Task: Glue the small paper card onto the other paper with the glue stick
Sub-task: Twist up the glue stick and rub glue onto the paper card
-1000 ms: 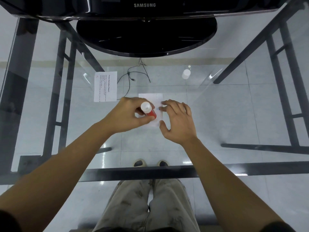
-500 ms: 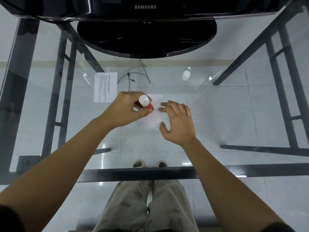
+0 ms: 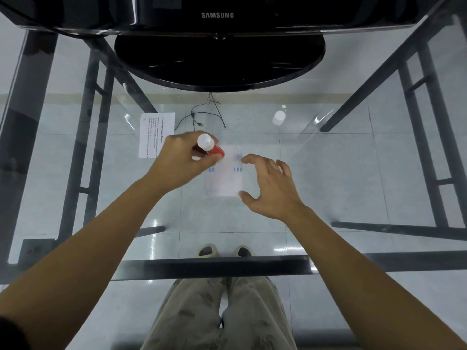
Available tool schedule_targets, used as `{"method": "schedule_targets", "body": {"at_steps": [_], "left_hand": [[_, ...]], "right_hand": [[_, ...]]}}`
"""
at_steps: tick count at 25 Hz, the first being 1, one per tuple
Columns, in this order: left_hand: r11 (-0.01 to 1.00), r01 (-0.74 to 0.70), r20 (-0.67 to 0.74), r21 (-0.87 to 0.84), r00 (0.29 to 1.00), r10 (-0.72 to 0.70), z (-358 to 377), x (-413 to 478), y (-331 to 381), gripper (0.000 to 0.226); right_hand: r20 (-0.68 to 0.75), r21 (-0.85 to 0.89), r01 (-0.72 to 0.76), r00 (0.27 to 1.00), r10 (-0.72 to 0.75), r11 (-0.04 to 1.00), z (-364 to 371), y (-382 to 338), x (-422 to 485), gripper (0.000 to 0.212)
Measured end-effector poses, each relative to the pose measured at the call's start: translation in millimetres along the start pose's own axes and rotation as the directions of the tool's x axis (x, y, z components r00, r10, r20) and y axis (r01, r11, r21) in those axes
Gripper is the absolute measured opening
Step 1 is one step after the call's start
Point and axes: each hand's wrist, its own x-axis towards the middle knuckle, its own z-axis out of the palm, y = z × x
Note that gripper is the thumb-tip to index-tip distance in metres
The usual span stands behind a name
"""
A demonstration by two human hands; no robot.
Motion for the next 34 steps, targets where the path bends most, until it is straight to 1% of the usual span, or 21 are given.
{"method": "schedule_targets", "body": {"at_steps": [1, 3, 5, 7, 9, 11, 12, 13, 17, 19, 21, 24, 25, 28, 30, 32, 34], "left_hand": [[0.999, -0.013, 0.063, -0.041, 0.998, 0.016, 3, -7, 3, 0.023], [0.997, -0.035, 0.180, -0.067, 0.983, 0.047, 11, -20, 8, 0.021], [0.997, -0.039, 0.234, -0.060, 0.971, 0.052, 15, -20, 9, 0.019], [0.998, -0.049, 0.223, -0.045, 0.973, 0.058, 14, -9, 7, 0.019], [0.999, -0.054, 0.151, -0.004, 0.987, 0.054, 10, 6, 4, 0.020], [0.999, -0.024, 0.073, 0.035, 0.997, 0.021, 7, 15, 1, 0.023], [0.999, -0.011, 0.061, 0.035, 0.998, 0.009, 6, 15, 1, 0.023], [1.000, -0.013, 0.077, 0.017, 0.997, 0.011, 7, 12, 1, 0.022], [0.995, -0.037, 0.229, -0.095, 0.972, 0.058, 17, -12, 8, 0.018], [0.995, -0.029, 0.256, -0.099, 0.965, 0.054, 19, -10, 10, 0.019], [0.997, -0.055, 0.213, -0.061, 0.975, 0.067, 18, 3, 10, 0.018], [0.998, -0.057, 0.101, -0.020, 0.993, 0.059, 12, 16, 7, 0.019], [0.998, -0.060, 0.107, -0.022, 0.992, 0.062, 11, 15, 6, 0.020], [0.996, -0.059, 0.230, -0.062, 0.971, 0.072, 17, -1, 7, 0.019], [0.997, -0.049, 0.271, -0.066, 0.960, 0.065, 21, -3, 8, 0.019], [0.997, -0.053, 0.252, -0.054, 0.966, 0.065, 21, 6, 9, 0.018], [0.998, -0.063, 0.181, -0.028, 0.981, 0.067, 18, 17, 10, 0.016]], "right_hand": [[0.010, 0.011, -0.008, 1.000, 0.008, 1.000, 0, 2, -1, 0.068], [0.013, 0.041, -0.016, 1.000, 0.016, 0.999, 0, 4, -3, 0.070], [0.013, 0.070, -0.020, 1.000, 0.019, 0.997, 0, 4, -3, 0.073], [0.019, 0.102, -0.019, 1.000, 0.018, 0.995, -1, 4, -2, 0.077], [0.013, 0.123, -0.016, 1.000, 0.015, 0.992, -2, 5, -2, 0.077], [0.006, 0.132, -0.020, 1.000, 0.020, 0.991, -2, 6, -3, 0.077], [0.006, 0.136, -0.022, 1.000, 0.022, 0.990, -1, 6, -4, 0.076], [0.006, 0.140, -0.024, 1.000, 0.023, 0.990, -1, 6, -4, 0.076], [0.010, 0.158, -0.038, 0.999, 0.037, 0.987, -1, 6, -3, 0.076], [0.007, 0.165, -0.039, 0.999, 0.038, 0.985, -1, 6, -3, 0.076], [-0.001, 0.166, -0.034, 0.999, 0.035, 0.986, -1, 6, -3, 0.076], [0.002, 0.155, -0.039, 0.999, 0.039, 0.987, 0, 7, -3, 0.075], [0.002, 0.156, -0.039, 0.999, 0.039, 0.987, 0, 7, -3, 0.075], [-0.001, 0.163, -0.038, 0.999, 0.038, 0.986, 0, 7, -2, 0.075], [0.001, 0.166, -0.038, 0.999, 0.039, 0.985, 0, 7, -2, 0.076], [0.004, 0.162, -0.034, 0.999, 0.034, 0.986, 0, 7, -2, 0.076], [0.002, 0.156, -0.034, 0.999, 0.034, 0.987, 0, 7, -3, 0.076]]}}
